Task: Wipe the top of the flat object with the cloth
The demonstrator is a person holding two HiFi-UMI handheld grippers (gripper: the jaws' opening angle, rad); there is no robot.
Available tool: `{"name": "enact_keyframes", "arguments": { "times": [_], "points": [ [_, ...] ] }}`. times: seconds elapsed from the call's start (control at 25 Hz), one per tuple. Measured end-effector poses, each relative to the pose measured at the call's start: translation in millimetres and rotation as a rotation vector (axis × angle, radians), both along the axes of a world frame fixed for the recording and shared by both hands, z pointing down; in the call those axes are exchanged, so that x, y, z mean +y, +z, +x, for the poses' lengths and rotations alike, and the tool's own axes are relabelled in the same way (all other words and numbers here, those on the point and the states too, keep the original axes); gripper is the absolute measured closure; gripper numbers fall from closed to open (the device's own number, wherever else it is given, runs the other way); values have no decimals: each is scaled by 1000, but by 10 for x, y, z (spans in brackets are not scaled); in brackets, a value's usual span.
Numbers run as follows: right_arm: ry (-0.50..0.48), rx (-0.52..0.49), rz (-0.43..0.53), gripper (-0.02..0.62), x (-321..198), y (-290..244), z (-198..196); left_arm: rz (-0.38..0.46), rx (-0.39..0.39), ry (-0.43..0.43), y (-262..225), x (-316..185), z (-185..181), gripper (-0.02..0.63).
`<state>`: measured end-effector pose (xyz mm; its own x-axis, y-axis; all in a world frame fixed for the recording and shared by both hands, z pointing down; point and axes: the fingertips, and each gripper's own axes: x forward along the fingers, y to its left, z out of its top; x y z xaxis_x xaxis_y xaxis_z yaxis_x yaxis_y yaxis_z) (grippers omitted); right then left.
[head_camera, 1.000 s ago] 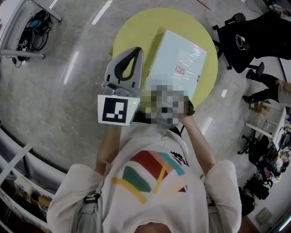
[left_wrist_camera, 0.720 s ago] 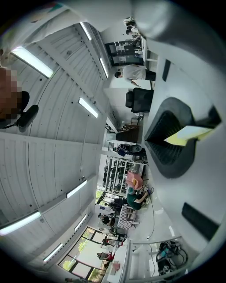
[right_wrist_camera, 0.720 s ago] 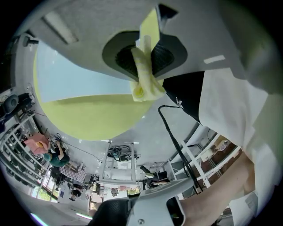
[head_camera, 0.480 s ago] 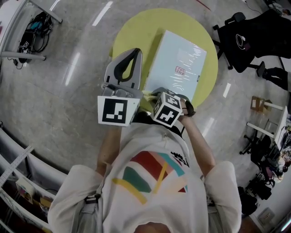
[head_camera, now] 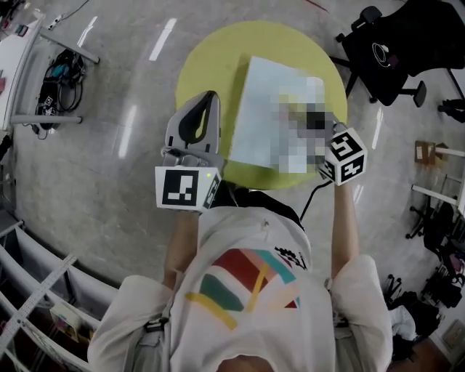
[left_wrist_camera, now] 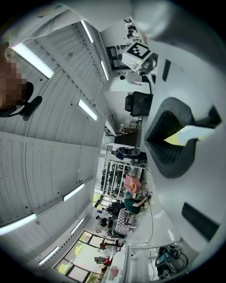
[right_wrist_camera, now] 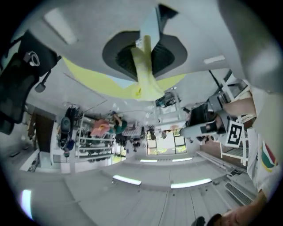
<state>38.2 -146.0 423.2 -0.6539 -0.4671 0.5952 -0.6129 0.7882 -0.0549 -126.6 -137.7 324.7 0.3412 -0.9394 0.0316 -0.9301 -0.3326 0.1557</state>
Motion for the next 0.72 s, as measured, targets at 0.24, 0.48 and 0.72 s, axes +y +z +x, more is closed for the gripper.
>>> {"name": "enact_keyframes", "arguments": {
  "times": [0.24, 0.48, 0.72],
  "points": [
    [174, -181, 217, 569, -562, -349, 862, -18, -28, 42, -21, -157, 238, 592],
    [379, -405, 111, 569, -1106, 168, 1687, -84, -26, 74, 39, -234, 418, 592],
    [348, -320, -14, 569, -1415, 922, 1867, -151, -62, 42, 213, -301, 447, 592]
  ]
}}
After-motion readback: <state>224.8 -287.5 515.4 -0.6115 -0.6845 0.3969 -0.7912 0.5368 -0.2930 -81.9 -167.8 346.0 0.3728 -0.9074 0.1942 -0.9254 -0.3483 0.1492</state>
